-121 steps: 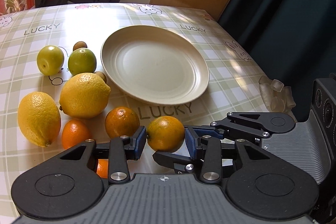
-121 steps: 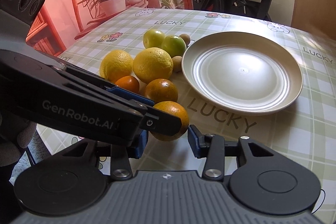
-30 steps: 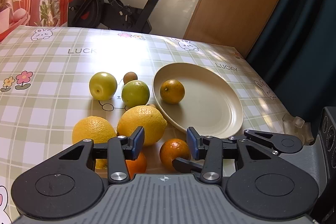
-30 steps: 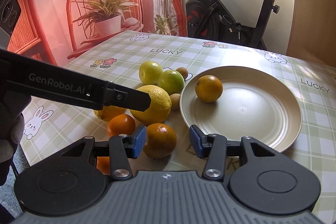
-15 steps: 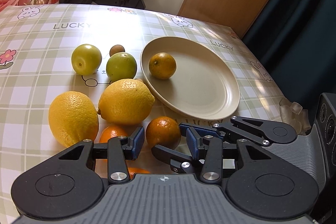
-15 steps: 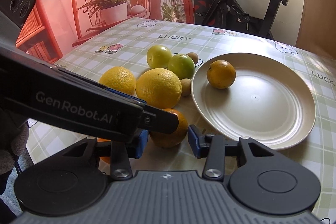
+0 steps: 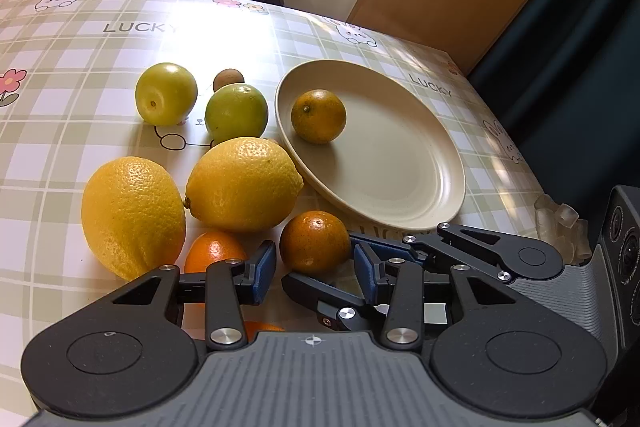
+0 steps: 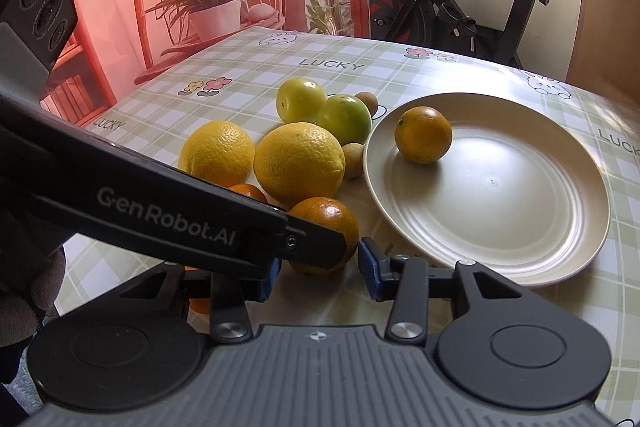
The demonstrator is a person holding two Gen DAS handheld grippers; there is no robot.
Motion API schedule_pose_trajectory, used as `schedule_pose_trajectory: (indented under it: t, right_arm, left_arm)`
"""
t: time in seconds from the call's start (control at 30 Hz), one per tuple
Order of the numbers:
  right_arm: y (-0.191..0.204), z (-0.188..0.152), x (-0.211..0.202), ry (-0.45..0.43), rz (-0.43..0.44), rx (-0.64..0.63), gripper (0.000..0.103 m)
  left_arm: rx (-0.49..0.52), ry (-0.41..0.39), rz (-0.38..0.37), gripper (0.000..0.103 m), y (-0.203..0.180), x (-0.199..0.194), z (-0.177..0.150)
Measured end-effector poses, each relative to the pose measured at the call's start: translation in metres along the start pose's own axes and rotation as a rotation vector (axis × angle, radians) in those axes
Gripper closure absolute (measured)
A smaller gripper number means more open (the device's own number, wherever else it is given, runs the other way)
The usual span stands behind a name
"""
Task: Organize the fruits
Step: 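Carry the second orange onto the plate and open the left gripper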
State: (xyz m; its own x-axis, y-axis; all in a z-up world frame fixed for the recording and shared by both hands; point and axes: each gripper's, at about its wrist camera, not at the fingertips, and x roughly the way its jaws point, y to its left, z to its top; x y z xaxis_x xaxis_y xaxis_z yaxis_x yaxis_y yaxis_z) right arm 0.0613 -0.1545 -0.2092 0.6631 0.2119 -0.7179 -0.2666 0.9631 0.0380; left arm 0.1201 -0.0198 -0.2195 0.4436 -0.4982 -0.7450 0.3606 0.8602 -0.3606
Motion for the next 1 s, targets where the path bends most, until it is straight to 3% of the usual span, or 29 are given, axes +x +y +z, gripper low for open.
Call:
schedule_pose_trajectory:
  t: [0.27, 0.6, 1.0]
  right_arm:
    - [-0.004, 0.001, 0.006, 0.011, -0.013, 0.020, 0.058]
    - [-0.006, 0.005, -0.012, -0.051, -0.023, 0.024, 0.058]
    - [-0.012, 0.016, -0.017, -0.092, -0.043, 0.010, 0.058]
  left_arm:
    - [0.036, -0.004, -0.002, 0.062, -0.008, 0.001, 0.000]
    - [0.148, -0.057, 0.010, 0.062, -0.027, -0.011, 0.009]
    - [0.189, -0.083, 0.020, 0.063, -0.039, -0.009, 0.028]
